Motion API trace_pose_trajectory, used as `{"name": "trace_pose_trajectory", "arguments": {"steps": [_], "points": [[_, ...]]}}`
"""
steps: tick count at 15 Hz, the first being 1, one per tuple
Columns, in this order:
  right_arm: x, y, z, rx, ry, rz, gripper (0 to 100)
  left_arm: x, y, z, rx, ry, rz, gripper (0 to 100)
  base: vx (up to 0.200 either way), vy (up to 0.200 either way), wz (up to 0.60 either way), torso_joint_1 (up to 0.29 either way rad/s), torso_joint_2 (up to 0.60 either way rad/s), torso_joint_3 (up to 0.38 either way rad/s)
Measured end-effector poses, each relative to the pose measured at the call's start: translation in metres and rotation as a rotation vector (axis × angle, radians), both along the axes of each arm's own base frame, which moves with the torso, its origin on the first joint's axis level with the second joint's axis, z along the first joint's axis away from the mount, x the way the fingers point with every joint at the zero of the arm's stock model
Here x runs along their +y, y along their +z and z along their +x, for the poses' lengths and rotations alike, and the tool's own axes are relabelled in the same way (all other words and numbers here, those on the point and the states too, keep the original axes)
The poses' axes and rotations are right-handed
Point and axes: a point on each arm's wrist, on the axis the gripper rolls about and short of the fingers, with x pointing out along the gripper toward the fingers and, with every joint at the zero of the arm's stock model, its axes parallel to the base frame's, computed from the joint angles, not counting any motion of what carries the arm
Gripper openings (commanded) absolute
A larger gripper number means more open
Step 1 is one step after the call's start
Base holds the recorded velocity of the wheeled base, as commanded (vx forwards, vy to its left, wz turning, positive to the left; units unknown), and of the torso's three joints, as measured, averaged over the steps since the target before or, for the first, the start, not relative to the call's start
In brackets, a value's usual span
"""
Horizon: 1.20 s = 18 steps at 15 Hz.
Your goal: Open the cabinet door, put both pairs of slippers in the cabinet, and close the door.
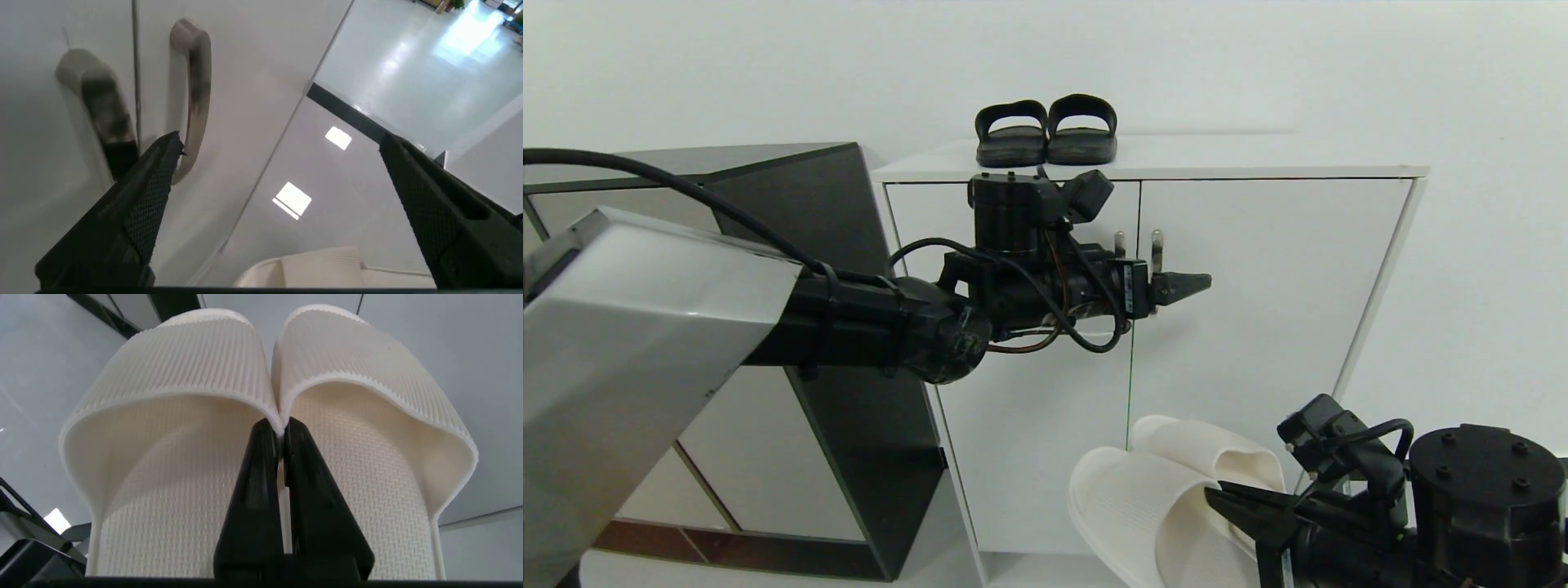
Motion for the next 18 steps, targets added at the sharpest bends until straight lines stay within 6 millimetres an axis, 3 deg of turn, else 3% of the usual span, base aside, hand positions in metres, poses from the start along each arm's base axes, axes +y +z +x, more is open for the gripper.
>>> {"name": "trace_pose_trajectory", "arguments": {"steps": [5, 6, 11, 18], "points": [[0.001, -0.002, -0.003, -0.010, 0.021, -0.026, 0, -0.009, -0.004, 0.008, 0.003, -0.005, 0.001, 100, 0.000, 0.000, 0.00, 0.000, 0.00, 0.000], [0.001, -0.002, -0.003, -0.010, 0.021, -0.026, 0, -0.011, -0.005, 0.009, 0.007, -0.007, 0.004, 0, 0.000, 0.000, 0.00, 0.000, 0.00, 0.000], [-0.001, -0.008, -0.009, -0.014, 0.056, -0.070, 0, -0.017, -0.010, 0.006, 0.018, -0.007, 0.014, 0, 0.000, 0.000, 0.00, 0.000, 0.00, 0.000], [-0.014, -0.005, -0.030, 0.023, 0.265, -0.011, 0, -0.013, -0.012, -0.048, 0.019, -0.040, 0.013, 0, 0.000, 0.000, 0.00, 0.000, 0.00, 0.000]]}}
